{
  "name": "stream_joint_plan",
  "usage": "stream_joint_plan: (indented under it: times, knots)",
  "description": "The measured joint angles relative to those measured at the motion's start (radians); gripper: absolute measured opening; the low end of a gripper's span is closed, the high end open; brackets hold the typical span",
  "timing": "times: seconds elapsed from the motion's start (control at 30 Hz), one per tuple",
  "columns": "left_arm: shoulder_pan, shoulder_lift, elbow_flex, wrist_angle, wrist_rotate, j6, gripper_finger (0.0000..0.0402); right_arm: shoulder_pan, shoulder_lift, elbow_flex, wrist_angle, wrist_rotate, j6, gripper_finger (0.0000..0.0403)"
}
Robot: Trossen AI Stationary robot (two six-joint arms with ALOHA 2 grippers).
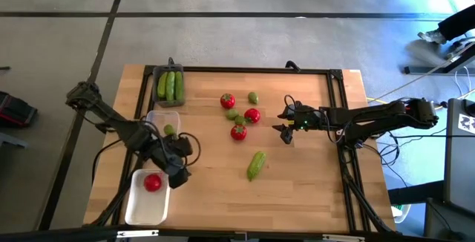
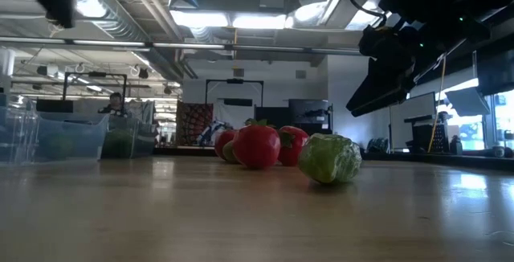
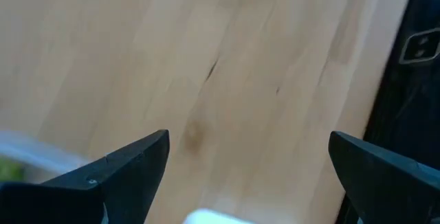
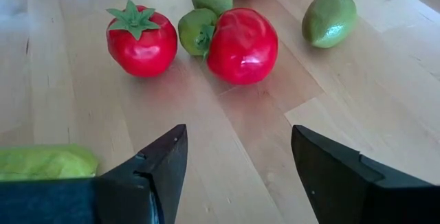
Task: Sort produce into baskets
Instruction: Put the cucumber into the black bin
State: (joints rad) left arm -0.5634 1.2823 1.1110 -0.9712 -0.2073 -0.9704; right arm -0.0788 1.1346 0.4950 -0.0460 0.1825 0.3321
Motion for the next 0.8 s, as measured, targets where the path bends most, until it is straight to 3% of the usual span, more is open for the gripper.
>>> stream_joint_plan:
  times: [0.23, 0.57, 0.8]
  knots:
    - [0.07, 0.0, 0.0, 0.112, -0.004, 0.152, 0.0392, 0.0, 0.0, 0.0, -0.005, 0.0, 0.0, 0.0241]
    - [0.121, 0.0, -0.006, 0.153, -0.085, 0.24, 0.0392, 0.001, 0.0, 0.0, -0.009, -0.02, -0.024, 0.0241]
    - [0.134, 0.0, -0.007, 0.153, -0.093, 0.245, 0.0392, 0.004, 0.0, 0.0, 0.019, -0.162, -0.026, 0.0241]
